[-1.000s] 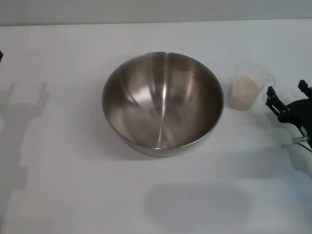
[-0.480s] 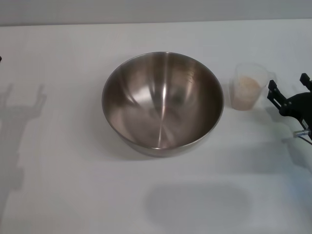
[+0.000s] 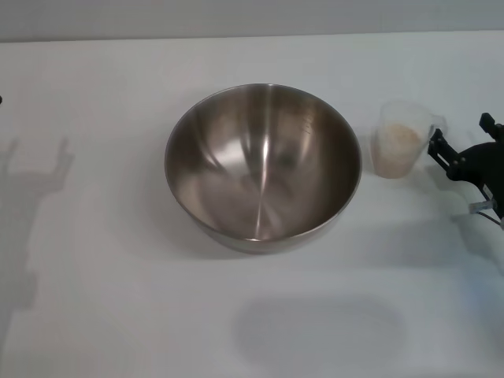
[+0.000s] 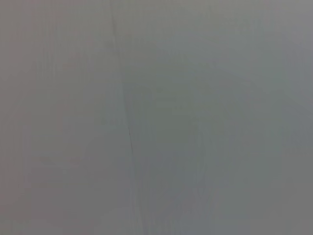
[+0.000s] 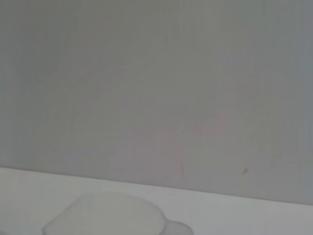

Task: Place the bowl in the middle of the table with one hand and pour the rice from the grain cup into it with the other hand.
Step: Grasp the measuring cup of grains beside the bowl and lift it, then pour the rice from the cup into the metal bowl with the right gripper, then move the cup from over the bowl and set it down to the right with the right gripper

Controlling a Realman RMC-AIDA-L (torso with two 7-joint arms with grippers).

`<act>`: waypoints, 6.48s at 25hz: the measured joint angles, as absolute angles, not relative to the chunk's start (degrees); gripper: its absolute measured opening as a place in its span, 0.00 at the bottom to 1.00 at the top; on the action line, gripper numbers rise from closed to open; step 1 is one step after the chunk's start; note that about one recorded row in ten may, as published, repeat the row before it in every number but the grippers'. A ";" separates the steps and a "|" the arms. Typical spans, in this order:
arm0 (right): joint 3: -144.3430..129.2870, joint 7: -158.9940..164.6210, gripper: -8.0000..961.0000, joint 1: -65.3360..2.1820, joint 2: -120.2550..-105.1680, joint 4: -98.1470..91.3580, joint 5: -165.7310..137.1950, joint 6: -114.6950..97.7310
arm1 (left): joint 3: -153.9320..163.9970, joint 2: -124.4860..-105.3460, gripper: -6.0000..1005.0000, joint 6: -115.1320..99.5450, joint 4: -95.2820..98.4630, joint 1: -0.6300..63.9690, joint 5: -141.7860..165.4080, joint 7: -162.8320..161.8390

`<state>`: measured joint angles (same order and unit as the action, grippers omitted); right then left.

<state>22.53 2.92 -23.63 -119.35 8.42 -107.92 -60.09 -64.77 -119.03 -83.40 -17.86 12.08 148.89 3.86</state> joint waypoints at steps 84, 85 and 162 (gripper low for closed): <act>15.28 -92.34 0.02 -24.93 -119.80 29.98 -117.15 -81.67 | -63.11 -119.09 0.80 -78.21 -17.14 12.60 148.95 2.28; 15.18 -94.14 0.02 -24.85 -119.80 30.03 -117.84 -81.68 | -63.11 -119.09 0.80 -78.22 -17.14 12.52 148.96 2.28; 29.26 3.75 0.02 -19.73 -119.46 11.47 -113.12 -87.84 | -61.65 -119.09 0.80 -78.04 -17.14 12.55 148.88 1.76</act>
<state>29.26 3.75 -19.73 -119.46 11.48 -113.12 -87.84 -61.65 -119.09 -78.04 -17.14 12.55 148.88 1.76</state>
